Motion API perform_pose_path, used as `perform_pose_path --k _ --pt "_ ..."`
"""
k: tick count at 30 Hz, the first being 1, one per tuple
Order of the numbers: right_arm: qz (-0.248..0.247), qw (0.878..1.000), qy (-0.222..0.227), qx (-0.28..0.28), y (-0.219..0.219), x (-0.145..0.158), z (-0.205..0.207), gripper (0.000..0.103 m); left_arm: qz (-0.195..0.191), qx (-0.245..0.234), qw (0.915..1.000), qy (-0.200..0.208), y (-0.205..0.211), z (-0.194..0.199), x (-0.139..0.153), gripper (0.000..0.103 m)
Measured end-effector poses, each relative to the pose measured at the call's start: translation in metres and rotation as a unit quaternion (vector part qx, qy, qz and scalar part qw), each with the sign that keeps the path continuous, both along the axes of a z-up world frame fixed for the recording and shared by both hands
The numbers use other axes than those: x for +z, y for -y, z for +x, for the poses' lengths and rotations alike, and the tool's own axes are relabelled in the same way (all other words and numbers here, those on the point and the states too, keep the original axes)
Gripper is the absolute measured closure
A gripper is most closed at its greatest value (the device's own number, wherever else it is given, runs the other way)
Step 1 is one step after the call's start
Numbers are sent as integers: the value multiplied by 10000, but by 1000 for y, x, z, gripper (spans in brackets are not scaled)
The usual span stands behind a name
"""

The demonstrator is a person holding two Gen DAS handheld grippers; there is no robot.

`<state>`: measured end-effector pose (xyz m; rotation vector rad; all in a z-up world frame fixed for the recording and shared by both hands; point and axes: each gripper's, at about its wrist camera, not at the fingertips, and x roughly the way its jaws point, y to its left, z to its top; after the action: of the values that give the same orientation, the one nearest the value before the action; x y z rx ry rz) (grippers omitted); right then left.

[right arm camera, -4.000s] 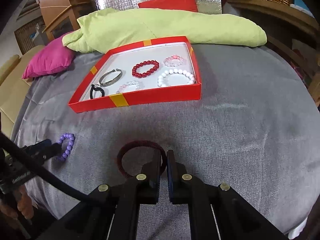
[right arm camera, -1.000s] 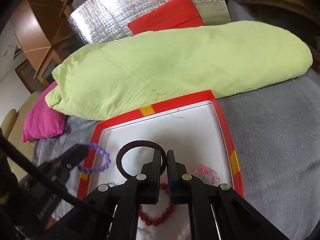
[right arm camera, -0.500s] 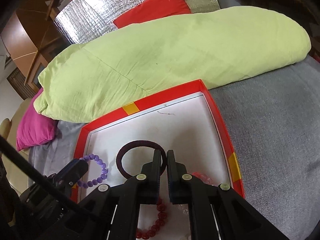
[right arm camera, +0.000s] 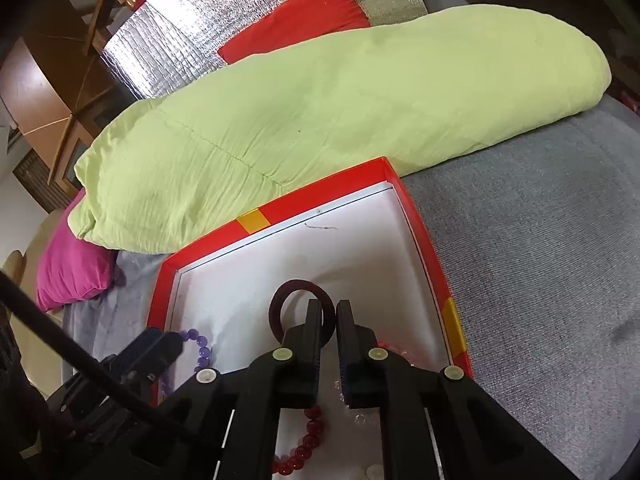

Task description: Organize jewelry

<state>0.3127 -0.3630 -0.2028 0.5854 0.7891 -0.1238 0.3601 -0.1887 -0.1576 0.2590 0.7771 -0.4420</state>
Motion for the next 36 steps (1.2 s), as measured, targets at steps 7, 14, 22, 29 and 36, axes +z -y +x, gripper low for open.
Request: perform_pose_path --k 7,14,22,29,36 --pt "-52 10000 -43 41 -2 4 -5 93 178 224 9996 45 0 -3 3 29" --pt "-287 9995 38 -79 4 16 -21 83 209 527 9984 7 -5 -10 13 23" --pt "-886 9960 101 41 -3 42 -52 83 359 862 9947 438 -19 -43 38 20" --pt "-1203 9924 199 166 -18 69 -93 83 594 1027 9885 933 -33 -86 56 18" --pt "-1362 9900 345 154 -37 85 -152 74 485 1209 9847 1155 -57 -144 73 18"
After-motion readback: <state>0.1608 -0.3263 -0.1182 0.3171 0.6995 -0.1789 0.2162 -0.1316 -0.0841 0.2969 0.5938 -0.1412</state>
